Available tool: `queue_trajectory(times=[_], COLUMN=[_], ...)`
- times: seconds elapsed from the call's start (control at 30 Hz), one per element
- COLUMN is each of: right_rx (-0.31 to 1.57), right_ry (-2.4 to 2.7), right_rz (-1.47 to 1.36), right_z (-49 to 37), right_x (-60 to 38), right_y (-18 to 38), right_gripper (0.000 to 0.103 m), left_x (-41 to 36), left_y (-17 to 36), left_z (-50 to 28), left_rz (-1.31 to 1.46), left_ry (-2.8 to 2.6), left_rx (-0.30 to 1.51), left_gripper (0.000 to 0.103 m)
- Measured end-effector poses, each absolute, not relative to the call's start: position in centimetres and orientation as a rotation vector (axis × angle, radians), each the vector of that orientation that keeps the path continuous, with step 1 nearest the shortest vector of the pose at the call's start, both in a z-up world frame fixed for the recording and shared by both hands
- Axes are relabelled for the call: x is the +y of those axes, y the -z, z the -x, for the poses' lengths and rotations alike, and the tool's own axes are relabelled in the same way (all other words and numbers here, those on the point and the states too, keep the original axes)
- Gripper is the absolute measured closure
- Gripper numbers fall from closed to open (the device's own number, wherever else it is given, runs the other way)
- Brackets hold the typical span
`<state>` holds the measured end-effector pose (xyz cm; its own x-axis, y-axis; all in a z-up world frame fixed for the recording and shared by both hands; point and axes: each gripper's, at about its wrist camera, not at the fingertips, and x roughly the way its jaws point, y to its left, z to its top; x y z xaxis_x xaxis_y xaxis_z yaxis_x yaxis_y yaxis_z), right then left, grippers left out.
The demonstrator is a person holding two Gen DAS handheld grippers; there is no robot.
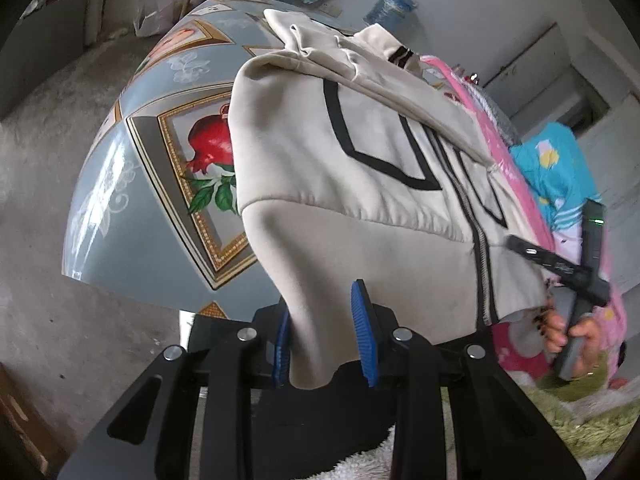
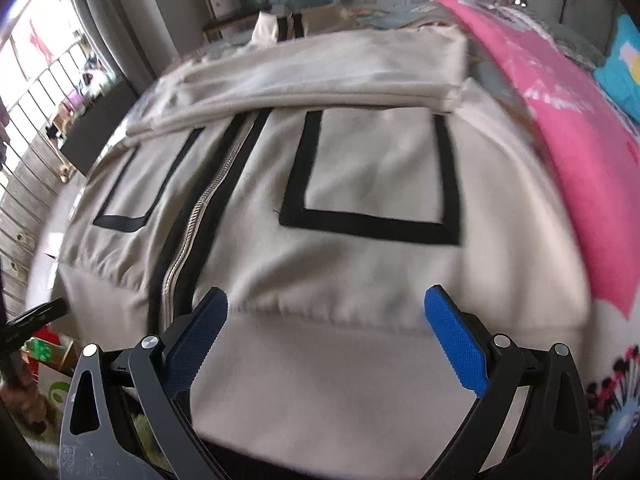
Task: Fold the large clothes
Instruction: 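Grasp the jacket hem with the left tool and lift it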
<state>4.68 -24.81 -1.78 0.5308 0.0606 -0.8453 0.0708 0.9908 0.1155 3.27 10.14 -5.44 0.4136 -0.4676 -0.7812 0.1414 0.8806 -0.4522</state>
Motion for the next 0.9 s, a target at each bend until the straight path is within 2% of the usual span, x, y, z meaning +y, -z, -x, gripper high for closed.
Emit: queue_trajectory(times=[0.3,0.57,0.9], right_rx=[1.017,1.035,1.037], right_ry=[0.157,0.199,0.221], right_rz=[-0.211,-0.326,-0.382], right_z=[3.1,5.6,5.7], right_x=[-31.6,-34.3,-34.6], right_y=[0.1,1.5,2.2], right_gripper=[0.027,0.048,0.061], left_x=[9.7,9.4,9.6], left_y=[5.4,5.3,5.4], left_z=[-3.4,-3.2,-2.9], left_rz=[0.264,0.231,0.235], left_ry=[0.392,0.382,0.375], left_rx=[1.102,1.102,1.108], left_gripper=[0.076,0.076,0.077])
